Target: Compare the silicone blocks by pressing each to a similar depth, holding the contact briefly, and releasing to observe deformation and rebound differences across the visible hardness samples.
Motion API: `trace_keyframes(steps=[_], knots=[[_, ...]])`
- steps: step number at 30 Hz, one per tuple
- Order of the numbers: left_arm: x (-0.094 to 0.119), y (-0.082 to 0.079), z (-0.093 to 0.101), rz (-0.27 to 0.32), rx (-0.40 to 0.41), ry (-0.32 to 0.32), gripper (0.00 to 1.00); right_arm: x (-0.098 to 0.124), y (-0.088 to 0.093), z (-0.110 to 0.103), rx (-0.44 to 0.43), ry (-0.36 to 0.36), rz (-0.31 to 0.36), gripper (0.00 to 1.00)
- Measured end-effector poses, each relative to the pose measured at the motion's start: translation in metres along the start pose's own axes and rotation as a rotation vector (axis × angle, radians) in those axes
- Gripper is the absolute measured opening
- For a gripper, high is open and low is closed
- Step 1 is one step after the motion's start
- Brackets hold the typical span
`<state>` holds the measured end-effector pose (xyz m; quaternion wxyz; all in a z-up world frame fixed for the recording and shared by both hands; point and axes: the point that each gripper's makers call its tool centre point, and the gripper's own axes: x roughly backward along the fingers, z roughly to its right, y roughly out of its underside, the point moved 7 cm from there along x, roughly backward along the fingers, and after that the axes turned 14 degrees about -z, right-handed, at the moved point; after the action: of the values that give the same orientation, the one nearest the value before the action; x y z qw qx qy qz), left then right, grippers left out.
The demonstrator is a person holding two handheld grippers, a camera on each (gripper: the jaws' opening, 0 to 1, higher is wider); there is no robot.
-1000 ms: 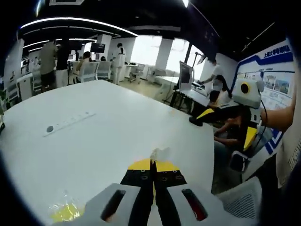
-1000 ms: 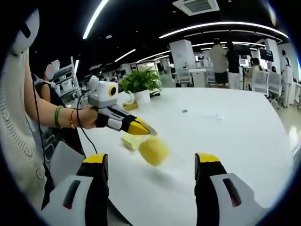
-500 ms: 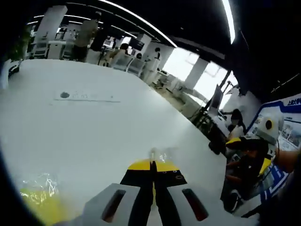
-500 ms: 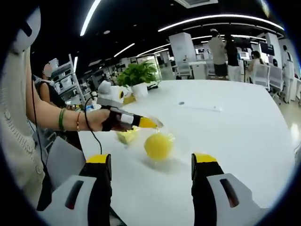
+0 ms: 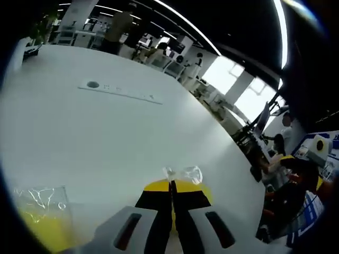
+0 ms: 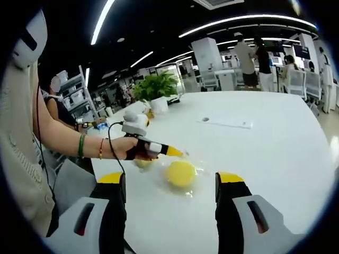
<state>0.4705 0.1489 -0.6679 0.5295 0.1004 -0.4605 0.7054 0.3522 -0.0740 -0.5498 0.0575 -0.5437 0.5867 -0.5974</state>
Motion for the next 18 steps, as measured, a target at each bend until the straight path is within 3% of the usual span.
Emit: trace_keyframes(steps=[9, 15, 18], knots=[[-0.014, 0.011, -0.019, -0.003, 0.116, -0.034, 0.00, 0.000, 0.000, 0.002, -0.033, -0.003, 0.026, 0.60], [-0.015, 0.012, -0.022, 0.014, 0.161, -0.018, 0.00, -0.004, 0.006, 0.001, -0.039, -0.010, 0.002, 0.59], [-0.016, 0.012, -0.021, 0.030, 0.189, 0.025, 0.00, -0.006, 0.004, -0.001, -0.033, -0.012, 0.005, 0.59]])
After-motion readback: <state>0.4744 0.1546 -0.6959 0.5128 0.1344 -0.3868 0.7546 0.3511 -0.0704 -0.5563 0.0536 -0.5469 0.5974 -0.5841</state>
